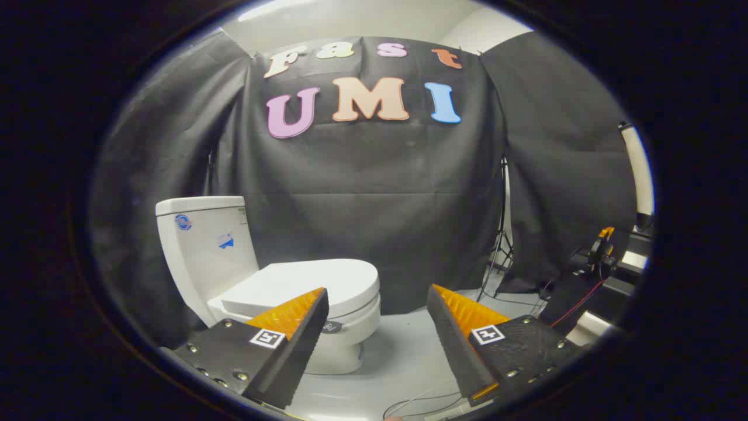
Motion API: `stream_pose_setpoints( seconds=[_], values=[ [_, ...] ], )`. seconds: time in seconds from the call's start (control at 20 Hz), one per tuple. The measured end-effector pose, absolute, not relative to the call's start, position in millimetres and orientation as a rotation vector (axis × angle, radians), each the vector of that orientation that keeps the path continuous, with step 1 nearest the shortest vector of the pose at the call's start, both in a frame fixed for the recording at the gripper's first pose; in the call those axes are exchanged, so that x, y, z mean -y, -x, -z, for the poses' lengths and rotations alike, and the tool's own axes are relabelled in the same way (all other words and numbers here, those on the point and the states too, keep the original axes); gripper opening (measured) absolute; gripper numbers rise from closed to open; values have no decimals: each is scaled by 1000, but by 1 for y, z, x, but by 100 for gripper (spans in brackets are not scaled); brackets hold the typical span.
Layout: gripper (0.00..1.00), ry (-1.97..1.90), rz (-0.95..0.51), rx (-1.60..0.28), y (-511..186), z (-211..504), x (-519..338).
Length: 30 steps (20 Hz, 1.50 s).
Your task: Open the toilet lid.
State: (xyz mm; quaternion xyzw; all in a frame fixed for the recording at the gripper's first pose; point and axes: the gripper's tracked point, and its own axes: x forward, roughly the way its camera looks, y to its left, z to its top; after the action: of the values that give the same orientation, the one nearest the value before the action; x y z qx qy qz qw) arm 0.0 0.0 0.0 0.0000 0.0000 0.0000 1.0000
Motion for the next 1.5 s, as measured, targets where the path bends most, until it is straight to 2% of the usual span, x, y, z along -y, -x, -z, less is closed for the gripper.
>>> stream_pose_setpoints(
  seconds=[0.8,1.05,1.25,1.5],
  values=[
    [100,-143,38,-64,-12,-8,-11],
    [100,-193,74,-133,-25,12,-3],
    [100,-314,92,-358,-43,58,-13],
    [99,-427,70,-551,-58,95,-36]
  ],
)
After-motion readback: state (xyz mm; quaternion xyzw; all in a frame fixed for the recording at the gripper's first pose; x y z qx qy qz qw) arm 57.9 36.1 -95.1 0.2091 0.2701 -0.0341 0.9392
